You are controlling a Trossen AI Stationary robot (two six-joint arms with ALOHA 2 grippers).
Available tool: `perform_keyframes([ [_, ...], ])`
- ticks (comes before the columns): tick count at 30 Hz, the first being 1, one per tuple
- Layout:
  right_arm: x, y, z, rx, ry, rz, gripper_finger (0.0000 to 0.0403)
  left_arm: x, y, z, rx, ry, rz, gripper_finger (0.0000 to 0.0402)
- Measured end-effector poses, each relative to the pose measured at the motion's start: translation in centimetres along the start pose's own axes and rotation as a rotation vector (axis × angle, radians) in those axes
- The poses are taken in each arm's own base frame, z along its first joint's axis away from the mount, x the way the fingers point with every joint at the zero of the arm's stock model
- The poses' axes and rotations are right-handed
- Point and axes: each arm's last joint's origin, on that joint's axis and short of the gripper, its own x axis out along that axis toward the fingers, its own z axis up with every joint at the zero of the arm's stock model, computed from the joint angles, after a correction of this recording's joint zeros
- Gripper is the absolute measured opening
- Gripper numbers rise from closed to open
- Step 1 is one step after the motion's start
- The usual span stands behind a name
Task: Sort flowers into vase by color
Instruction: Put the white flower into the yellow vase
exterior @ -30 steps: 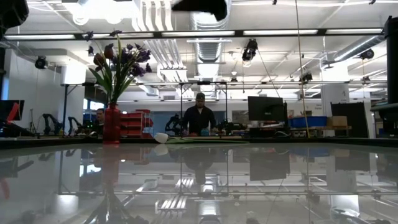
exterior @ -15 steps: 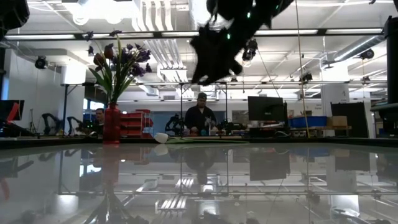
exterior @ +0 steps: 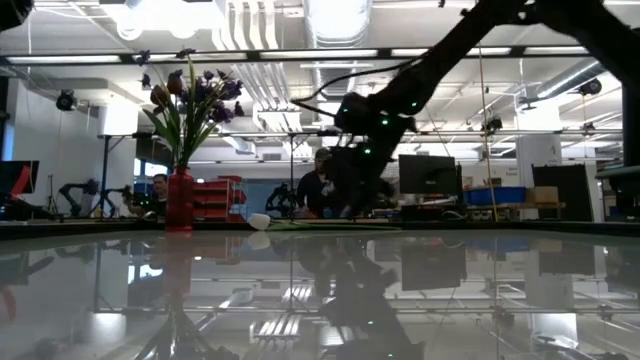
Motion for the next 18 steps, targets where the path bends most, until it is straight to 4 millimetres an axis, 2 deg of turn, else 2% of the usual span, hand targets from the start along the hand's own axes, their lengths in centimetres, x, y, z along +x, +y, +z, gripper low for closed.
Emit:
perform_keyframes([
  [4, 2.3, 0.1, 2.0, -0.173, -0.007, 0.03, 0.0237, 1.5, 0.8, -0.2, -0.023, -0.015, 0.083, 0.0161],
  [7, 4.0, -0.6, 3.5, -0.199, -0.019, 0.009, 0.0237, 2.3, 1.4, -0.1, -0.068, 0.006, 0.133, 0.0157],
  [11, 4.8, -1.6, 6.1, -0.226, -0.097, -0.006, 0.0237, 3.1, 1.8, -0.1, -0.099, 0.05, 0.174, 0.0153],
  [18, 7.0, -2.5, 7.6, -0.306, -0.079, 0.038, 0.0237, 3.2, 1.9, -0.1, -0.095, 0.049, 0.182, 0.0153],
])
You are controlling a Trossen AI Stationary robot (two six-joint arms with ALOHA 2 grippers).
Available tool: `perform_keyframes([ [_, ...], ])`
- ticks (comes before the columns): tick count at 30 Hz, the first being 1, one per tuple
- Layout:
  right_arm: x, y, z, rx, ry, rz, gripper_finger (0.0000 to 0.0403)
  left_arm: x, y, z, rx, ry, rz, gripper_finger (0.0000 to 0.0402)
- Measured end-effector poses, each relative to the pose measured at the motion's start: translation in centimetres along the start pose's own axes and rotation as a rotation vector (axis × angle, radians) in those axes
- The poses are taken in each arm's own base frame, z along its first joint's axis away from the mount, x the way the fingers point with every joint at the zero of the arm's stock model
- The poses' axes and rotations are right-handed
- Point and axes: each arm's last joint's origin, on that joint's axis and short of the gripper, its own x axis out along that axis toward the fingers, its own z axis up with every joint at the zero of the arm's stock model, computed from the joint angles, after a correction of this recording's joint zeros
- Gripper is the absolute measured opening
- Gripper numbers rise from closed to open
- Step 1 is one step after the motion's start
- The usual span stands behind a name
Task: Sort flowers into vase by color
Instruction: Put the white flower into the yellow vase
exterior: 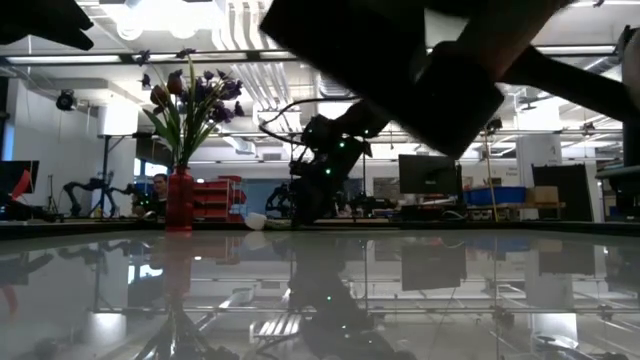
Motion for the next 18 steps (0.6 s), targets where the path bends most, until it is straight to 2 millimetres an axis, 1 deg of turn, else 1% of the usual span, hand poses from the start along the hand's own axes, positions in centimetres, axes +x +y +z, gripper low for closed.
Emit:
perform_keyframes([
  [3, 0.7, -0.6, -0.1, -0.023, 0.015, 0.007, 0.0237, 0.0, 0.0, 0.0, 0.01, -0.002, 0.0, 0.0152],
  [6, 1.4, -0.7, -0.2, -0.025, 0.023, 0.022, 0.0237, 0.0, 0.0, 0.0, 0.02, -0.004, 0.001, 0.0152],
  [8, 1.4, -0.6, -0.2, -0.022, 0.035, 0.065, 0.0237, 0.0, 0.0, 0.0, 0.027, -0.004, 0.001, 0.0152],
  [10, 1.2, -0.7, -0.2, -0.012, 0.061, 0.07, 0.0234, 0.0, 0.0, 0.0, 0.032, -0.005, 0.004, 0.0152],
  [13, 0.2, -0.5, 0.0, -0.004, 0.125, 0.066, 0.0223, 0.1, 0.1, -0.2, 0.039, -0.005, 0.009, 0.0152],
  [15, -1.0, -0.3, 0.2, -0.015, 0.167, 0.102, 0.0216, 0.2, 0.2, -0.3, 0.045, -0.006, 0.013, 0.0152],
  [18, -2.8, -0.1, 1.2, -0.05, 0.181, 0.117, 0.0207, 0.3, 0.3, -0.4, 0.051, -0.007, 0.017, 0.0152],
])
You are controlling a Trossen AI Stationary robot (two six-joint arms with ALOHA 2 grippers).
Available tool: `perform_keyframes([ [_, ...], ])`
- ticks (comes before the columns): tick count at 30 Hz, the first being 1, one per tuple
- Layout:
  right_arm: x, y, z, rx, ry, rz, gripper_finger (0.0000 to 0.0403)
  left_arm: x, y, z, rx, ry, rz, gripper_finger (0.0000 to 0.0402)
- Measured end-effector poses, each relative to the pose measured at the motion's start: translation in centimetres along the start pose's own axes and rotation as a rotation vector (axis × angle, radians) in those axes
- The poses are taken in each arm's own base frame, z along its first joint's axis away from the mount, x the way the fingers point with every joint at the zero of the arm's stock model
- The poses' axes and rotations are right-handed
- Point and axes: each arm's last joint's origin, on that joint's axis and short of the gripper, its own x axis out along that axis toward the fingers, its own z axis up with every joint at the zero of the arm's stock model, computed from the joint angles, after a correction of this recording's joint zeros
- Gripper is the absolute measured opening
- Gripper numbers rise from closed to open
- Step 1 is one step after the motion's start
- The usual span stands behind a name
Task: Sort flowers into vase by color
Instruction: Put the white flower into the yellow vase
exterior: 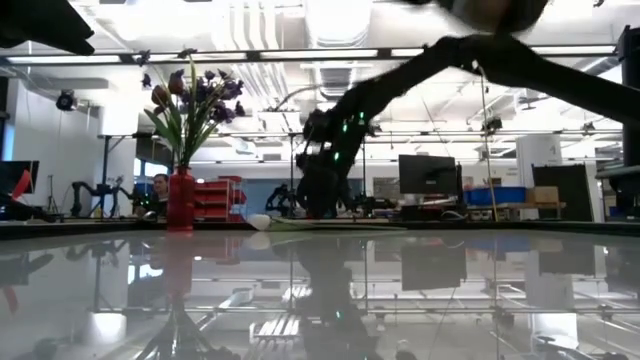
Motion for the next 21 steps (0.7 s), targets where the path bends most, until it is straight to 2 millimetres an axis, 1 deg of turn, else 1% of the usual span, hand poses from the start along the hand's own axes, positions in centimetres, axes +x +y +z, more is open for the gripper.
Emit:
perform_keyframes([
  [3, -1.9, 0.4, 0.5, -0.052, -0.002, 0.004, 0.0202, 0.0, 0.0, 0.0, 0.001, -0.016, 0.002, 0.0152],
  [5, -2.3, 0.5, 0.6, -0.073, -0.002, -0.004, 0.02, 0.0, 0.0, 0.1, 0.0, -0.034, 0.002, 0.0152],
  [7, -2.2, 0.4, 0.6, -0.085, -0.005, -0.014, 0.0198, 0.0, -0.1, 0.1, 0.0, -0.048, 0.002, 0.0152],
  [12, -1.0, -0.5, 0.7, -0.095, -0.036, -0.084, 0.0198, 0.1, -0.5, -0.1, -0.01, -0.052, -0.004, 0.0152],
  [17, 1.4, -1.4, -0.6, -0.074, 0.012, -0.072, 0.0192, 0.4, -1.1, -0.4, -0.022, -0.053, -0.012, 0.0152],
  [21, 2.4, -2.1, -1.2, -0.059, 0.026, -0.067, 0.0179, 0.5, -1.4, -0.6, -0.007, -0.053, -0.002, 0.0152],
])
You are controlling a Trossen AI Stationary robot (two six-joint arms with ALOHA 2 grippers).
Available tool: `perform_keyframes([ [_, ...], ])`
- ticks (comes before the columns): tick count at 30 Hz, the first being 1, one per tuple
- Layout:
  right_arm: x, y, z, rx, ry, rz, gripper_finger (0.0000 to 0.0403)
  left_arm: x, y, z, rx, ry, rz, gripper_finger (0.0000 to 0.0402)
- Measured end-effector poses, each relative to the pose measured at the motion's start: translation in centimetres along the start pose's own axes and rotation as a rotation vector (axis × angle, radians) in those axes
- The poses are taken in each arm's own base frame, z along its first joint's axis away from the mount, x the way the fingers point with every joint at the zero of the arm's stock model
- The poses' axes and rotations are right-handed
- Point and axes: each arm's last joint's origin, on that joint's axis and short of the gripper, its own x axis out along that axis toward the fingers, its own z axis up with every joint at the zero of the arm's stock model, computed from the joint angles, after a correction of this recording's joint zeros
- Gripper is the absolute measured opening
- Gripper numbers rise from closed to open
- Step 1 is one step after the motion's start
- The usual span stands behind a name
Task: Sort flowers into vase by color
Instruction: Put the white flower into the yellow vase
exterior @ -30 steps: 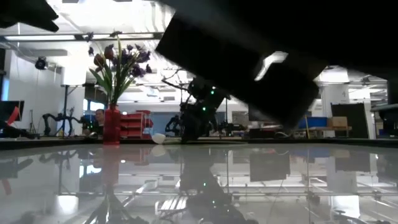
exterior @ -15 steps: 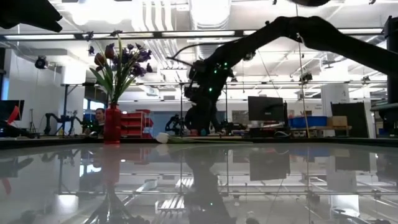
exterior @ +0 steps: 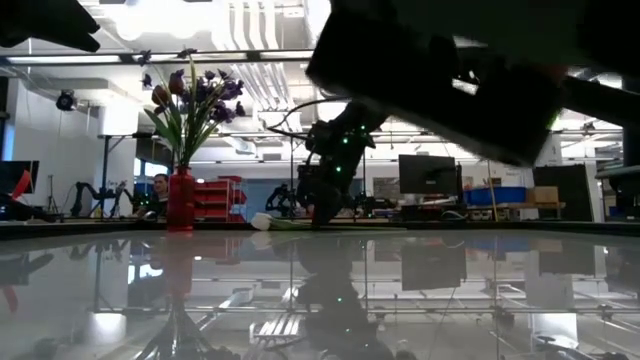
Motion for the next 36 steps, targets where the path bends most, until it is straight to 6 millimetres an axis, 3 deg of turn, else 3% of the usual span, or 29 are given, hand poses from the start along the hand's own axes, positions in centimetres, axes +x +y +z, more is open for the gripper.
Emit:
perform_keyframes([
  [6, 0.3, -0.1, -0.3, 0.006, 0.01, 0.01, 0.0132, 0.1, -0.3, -0.2, 0.003, -0.025, 0.002, 0.0152],
  [13, 0.3, 0.0, -0.3, 0.044, 0.012, 0.021, 0.002, -0.2, 0.2, 0.6, -0.028, -0.102, -0.013, 0.0152],
  [16, 0.1, 0.4, -0.1, 0.072, 0.017, 0.022, 0.0014, -0.2, 0.5, 1.1, -0.054, -0.148, -0.009, 0.0152],
  [19, -1.2, 1.4, 0.4, 0.079, 0.038, 0.02, 0.001, 0.1, 0.6, 1.5, -0.088, -0.157, 0.001, 0.0152],
  [22, -3.9, 3.1, 1.3, 0.069, 0.049, 0.038, 0.001, 0.4, 0.4, 1.7, -0.124, -0.196, 0.009, 0.0153],
  [27, -13.1, 7.8, 3.7, -0.02, -0.038, 0.058, 0.0009, 1.1, 0.0, 1.7, -0.131, -0.231, 0.045, 0.017],
  [32, -20.5, 13.5, 3.4, -0.075, -0.158, 0.081, 0.0009, 3.2, -0.8, 1.2, -0.178, -0.303, 0.106, 0.0198],
  [36, -26.4, 18.3, 2.1, -0.126, -0.373, 0.115, 0.0009, 5.9, -1.7, 0.1, -0.197, -0.354, 0.16, 0.0216],
])
